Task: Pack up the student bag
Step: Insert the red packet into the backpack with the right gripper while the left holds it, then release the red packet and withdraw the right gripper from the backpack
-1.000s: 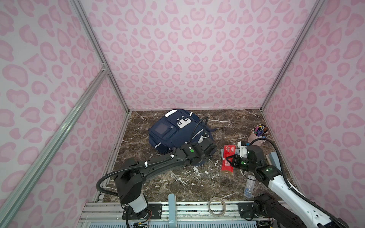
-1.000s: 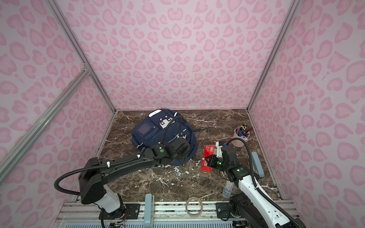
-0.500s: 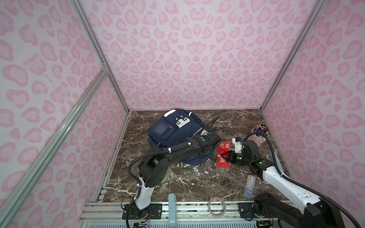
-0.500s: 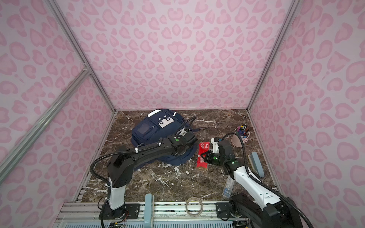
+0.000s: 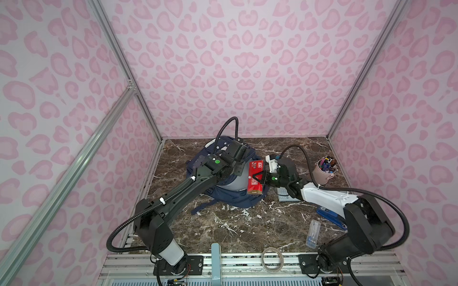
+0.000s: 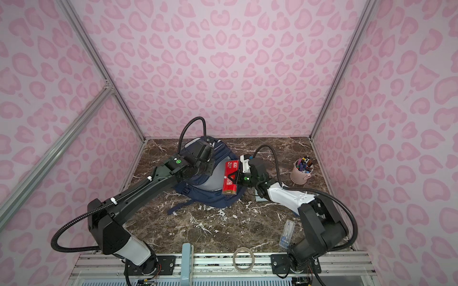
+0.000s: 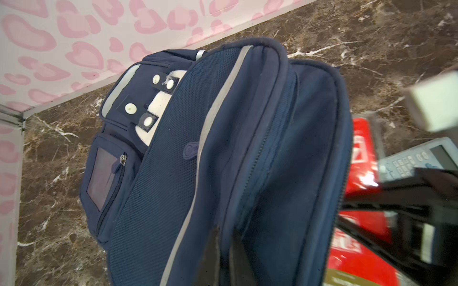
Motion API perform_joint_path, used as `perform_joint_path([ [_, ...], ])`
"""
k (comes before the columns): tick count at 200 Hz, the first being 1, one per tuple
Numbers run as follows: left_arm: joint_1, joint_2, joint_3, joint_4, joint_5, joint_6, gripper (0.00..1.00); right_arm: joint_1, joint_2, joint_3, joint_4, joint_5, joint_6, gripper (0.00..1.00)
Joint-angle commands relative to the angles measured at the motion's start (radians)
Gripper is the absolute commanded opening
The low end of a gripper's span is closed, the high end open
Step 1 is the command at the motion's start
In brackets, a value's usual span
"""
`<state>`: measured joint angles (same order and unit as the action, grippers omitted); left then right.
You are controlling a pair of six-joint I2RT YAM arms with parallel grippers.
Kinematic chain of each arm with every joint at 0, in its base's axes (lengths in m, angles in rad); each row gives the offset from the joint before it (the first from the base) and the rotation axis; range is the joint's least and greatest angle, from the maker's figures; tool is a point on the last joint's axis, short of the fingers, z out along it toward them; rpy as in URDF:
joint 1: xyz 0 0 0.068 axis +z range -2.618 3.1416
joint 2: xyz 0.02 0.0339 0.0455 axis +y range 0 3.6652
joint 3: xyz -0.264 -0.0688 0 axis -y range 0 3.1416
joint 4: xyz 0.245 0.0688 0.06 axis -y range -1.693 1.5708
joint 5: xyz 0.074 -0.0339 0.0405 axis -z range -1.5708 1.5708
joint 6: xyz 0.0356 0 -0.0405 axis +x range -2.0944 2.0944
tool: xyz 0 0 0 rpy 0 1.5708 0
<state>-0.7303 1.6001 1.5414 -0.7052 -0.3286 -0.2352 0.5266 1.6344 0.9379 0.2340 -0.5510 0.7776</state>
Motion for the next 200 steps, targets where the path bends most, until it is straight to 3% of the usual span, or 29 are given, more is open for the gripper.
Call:
perform_joint_path([
  [1, 0.009, -0.017, 0.019, 0.05, 0.063, 0.009, 0.03, 0.033, 0.164, 0.138, 0.122, 0.059, 0.053, 0.0],
  [27, 0.019, -0.027, 0.019, 0.053, 0.07, 0.017, 0.03, 0.08, 0.354, 0.352, 0.074, 0.223, 0.07, 0.0],
  [40, 0.021, -0.034, 0.018, 0.045, 0.054, 0.019, 0.03, 0.099, 0.435, 0.432, 0.091, 0.241, 0.114, 0.0],
  [72, 0.04, -0.046, 0.011, 0.05, 0.079, 0.011, 0.03, 0.16, 0.541, 0.582, 0.054, 0.372, 0.153, 0.0],
  [106, 0.048, -0.053, -0.005, 0.07, 0.086, -0.009, 0.03, 0.194, 0.614, 0.634, 0.107, 0.36, 0.199, 0.0],
  [125, 0.049, -0.065, -0.032, 0.085, 0.068, -0.024, 0.03, 0.185, 0.587, 0.606, 0.08, 0.334, 0.18, 0.28],
  [162, 0.056, -0.08, -0.079, 0.132, 0.073, -0.046, 0.03, 0.161, 0.478, 0.501, -0.082, 0.341, 0.118, 0.55],
  [200, 0.059, -0.077, -0.086, 0.136, 0.078, -0.061, 0.03, 0.145, 0.368, 0.361, -0.099, 0.326, 0.094, 0.57],
])
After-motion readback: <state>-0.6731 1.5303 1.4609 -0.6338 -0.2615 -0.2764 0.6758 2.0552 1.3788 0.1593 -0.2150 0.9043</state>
